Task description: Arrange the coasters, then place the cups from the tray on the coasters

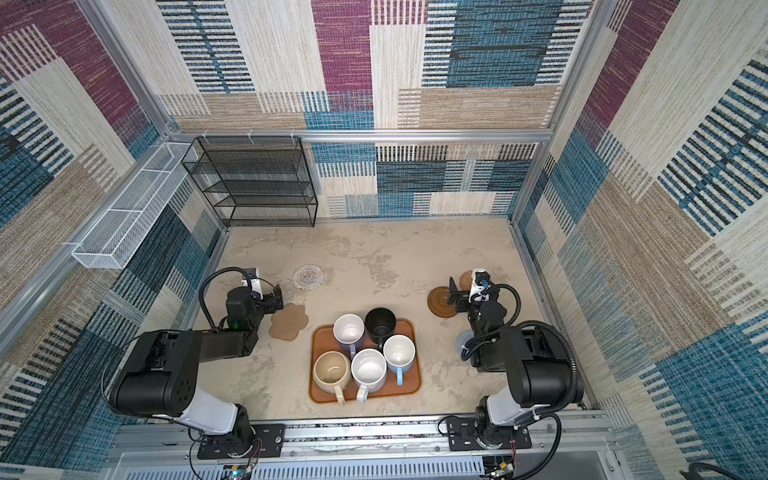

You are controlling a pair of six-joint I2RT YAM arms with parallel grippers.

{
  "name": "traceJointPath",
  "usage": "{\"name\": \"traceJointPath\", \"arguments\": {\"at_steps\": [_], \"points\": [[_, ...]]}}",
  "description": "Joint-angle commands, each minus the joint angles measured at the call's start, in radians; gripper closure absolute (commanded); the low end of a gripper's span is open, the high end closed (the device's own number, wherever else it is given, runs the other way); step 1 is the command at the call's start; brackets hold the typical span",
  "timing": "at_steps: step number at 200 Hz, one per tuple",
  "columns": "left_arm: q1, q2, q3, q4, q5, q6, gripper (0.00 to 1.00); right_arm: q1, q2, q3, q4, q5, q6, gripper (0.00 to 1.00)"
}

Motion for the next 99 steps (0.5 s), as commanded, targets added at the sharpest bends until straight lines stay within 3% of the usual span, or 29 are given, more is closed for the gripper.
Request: {"name": "traceJointPath", "arguments": {"at_steps": [1,99], "points": [[0.003,-0.009,-0.012,0.037,0.01,-0.01,0.01,-0.001,-0.002,0.004,0.012,-0.013,-0.004,0.0],[0.002,-0.009,-0.006,0.026,0.011,-0.009,0.01,-0.001,-0.002,0.007,0.01,-0.013,-0.003,0.0]]}}
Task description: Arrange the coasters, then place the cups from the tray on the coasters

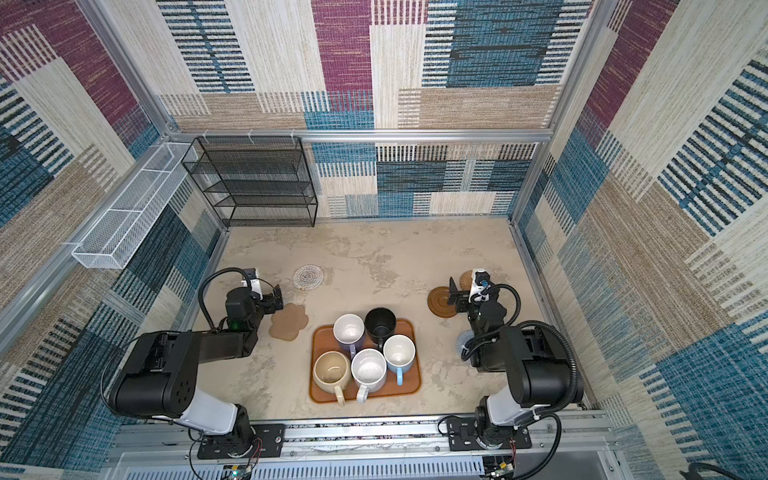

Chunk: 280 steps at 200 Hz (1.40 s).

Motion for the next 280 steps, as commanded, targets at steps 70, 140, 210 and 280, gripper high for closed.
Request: {"name": "traceJointPath", "arguments": {"at_steps": [70,140,210,280], "points": [[0.002,-0.003,0.0,0.022,0.01,-0.01,0.01,-0.001,-0.002,0.006,0.012,-0.013,-0.004,0.0],[0.002,-0.005,-0.001,0.024,0.011,-0.009,0.01,-0.001,-0.002,0.005,0.015,-0.013,-0.003,0.0],[0.002,-0.153,-0.073,0.033,-0.003,-0.008,0.02,-0.001,-0.102,0.002,-0.066,-0.001,0.002,0.0],[-0.002,-0.463,0.052,-0.501,0.036,-0.229,0.01,-0.001,-0.442,0.125,-0.573,-0.041,0.142,0.0]]}}
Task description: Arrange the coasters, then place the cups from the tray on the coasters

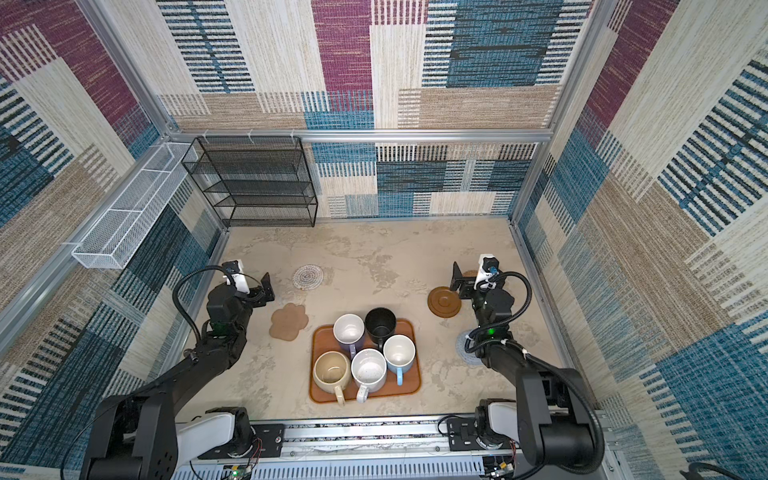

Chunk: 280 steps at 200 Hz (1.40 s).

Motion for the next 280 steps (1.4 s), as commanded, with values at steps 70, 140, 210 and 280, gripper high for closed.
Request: {"name": "traceJointPath", "arguments": {"at_steps": [70,140,210,280], "points": [[-0.003,-0.199,0.064,-0.324,0.281,-0.308,0.01,0.007,-0.183,0.199,-0.517,-0.313,0.249,0.0],[-0.082,0.062,0.318,-0.649,0.224,-0.26,0.04,0.173,-0.028,0.347,-0.66,-0.235,0.142,0.01],[-0.165,0.453,0.63,-0.842,0.122,-0.221,0.08,0.411,0.23,0.581,-0.839,-0.139,0.072,0.0],[-0.171,0.741,0.897,-0.981,0.023,-0.194,0.19,0.463,0.326,0.683,-0.89,-0.189,0.039,0.02]]}}
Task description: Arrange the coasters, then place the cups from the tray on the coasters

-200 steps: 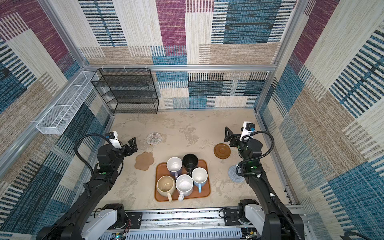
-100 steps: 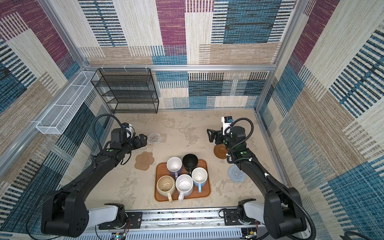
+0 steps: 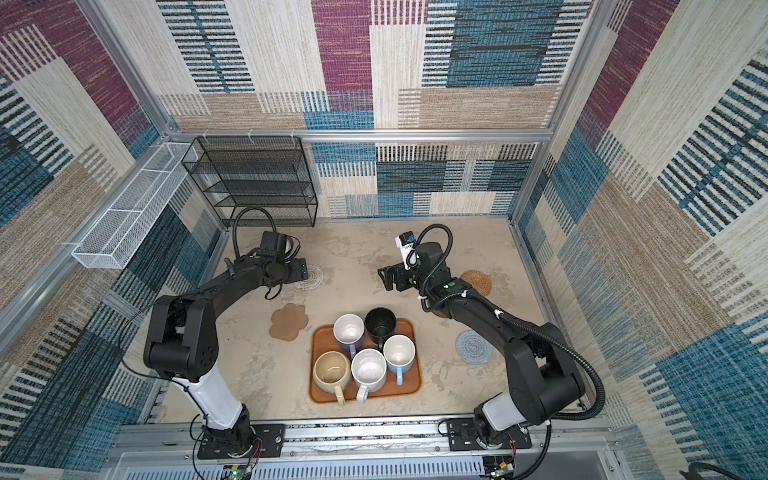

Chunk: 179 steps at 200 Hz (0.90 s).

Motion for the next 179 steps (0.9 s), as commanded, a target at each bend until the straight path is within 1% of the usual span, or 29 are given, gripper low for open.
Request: {"name": "traceJointPath", "arguments": {"at_steps": [1,10,30,42,60,72,95,134,148,179], "points": [[-0.001,0.058,0.06,-0.083,-0.06,0.049,0.19,0.008,0.021,0.037,-0.037,-0.021,-0.03,0.02],[-0.001,0.084,0.086,-0.092,-0.065,0.051,0.21,0.009,0.029,0.049,-0.048,-0.018,-0.035,0.02],[-0.001,0.138,0.139,-0.111,-0.073,0.056,0.21,0.013,0.042,0.065,-0.052,-0.03,-0.034,0.02],[-0.001,0.172,0.171,-0.129,-0.076,0.06,0.24,0.021,0.055,0.077,-0.058,-0.031,-0.034,0.02],[-0.003,0.205,0.195,-0.142,-0.088,0.059,0.25,0.043,0.084,0.1,-0.076,-0.019,-0.048,0.02],[-0.003,0.222,0.206,-0.152,-0.099,0.051,0.3,0.057,0.107,0.123,-0.094,-0.009,-0.056,0.02],[-0.006,0.259,0.239,-0.178,-0.094,0.043,0.31,0.084,0.148,0.161,-0.114,-0.007,-0.074,0.04],[-0.006,0.326,0.313,-0.303,-0.117,0.018,0.37,0.117,0.207,0.221,-0.15,-0.009,-0.088,0.05],[-0.004,0.33,0.312,-0.325,-0.125,0.008,0.41,0.123,0.214,0.231,-0.156,-0.007,-0.091,0.05],[0.009,0.323,0.29,-0.36,-0.119,-0.007,0.42,0.124,0.208,0.226,-0.16,-0.01,-0.085,0.05]]}}
